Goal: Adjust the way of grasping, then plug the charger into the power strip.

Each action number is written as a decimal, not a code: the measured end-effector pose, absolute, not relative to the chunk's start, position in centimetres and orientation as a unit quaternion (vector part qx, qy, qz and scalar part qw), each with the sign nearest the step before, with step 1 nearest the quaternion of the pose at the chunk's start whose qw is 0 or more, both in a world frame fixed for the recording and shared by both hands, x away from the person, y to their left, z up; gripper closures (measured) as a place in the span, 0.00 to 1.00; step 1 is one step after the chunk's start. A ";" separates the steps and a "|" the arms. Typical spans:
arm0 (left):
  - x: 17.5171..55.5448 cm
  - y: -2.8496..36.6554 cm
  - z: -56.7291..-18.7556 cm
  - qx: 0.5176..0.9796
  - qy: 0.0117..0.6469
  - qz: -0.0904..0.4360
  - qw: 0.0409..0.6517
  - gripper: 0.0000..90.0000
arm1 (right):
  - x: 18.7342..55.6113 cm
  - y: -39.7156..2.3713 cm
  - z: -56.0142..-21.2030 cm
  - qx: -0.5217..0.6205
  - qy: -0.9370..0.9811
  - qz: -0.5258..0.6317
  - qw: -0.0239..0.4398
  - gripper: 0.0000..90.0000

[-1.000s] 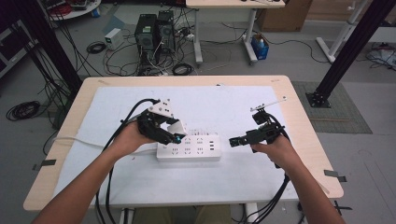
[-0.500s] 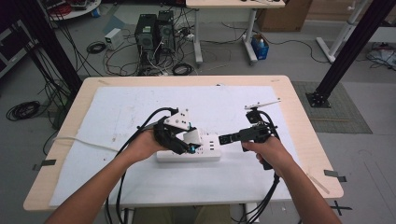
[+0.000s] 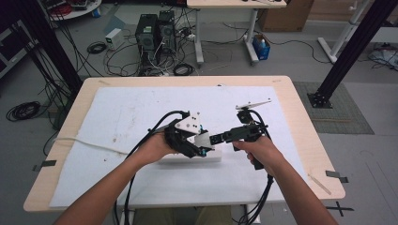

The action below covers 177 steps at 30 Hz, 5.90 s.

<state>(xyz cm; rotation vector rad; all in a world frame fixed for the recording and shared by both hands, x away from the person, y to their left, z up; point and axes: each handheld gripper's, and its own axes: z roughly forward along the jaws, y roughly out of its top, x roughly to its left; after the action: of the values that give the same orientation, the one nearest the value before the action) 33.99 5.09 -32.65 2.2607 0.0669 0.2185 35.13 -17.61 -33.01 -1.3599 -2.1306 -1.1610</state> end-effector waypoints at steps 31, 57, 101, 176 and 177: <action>33.1 3.8 -32.9 0.904 -0.005 0.136 0.406 0.47 | 36.0 -16.6 -35.7 -0.515 -0.682 -0.432 0.287 0.69; 35.8 12.3 -32.9 0.935 0.188 0.024 0.298 0.19 | 36.3 -20.7 -32.8 -0.473 -0.794 -0.358 0.134 0.69; 36.7 18.3 -31.8 0.965 0.191 0.036 0.174 0.19 | 36.2 -20.8 -29.9 -0.271 -0.949 -0.153 -0.043 0.69; 36.7 21.0 -35.0 0.965 0.184 0.055 0.178 0.19 | 40.1 -2.9 -36.9 0.019 -0.997 0.012 -0.074 0.70; 36.6 21.0 -34.9 0.964 0.186 0.057 0.180 0.19 | 40.9 -3.0 -36.8 0.012 -0.999 0.003 -0.052 0.70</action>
<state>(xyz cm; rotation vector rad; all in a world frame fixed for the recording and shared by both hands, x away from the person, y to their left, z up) 36.63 20.98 -34.93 2.7252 0.5245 0.1597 40.87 -3.02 -36.84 0.0404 -3.2455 0.0112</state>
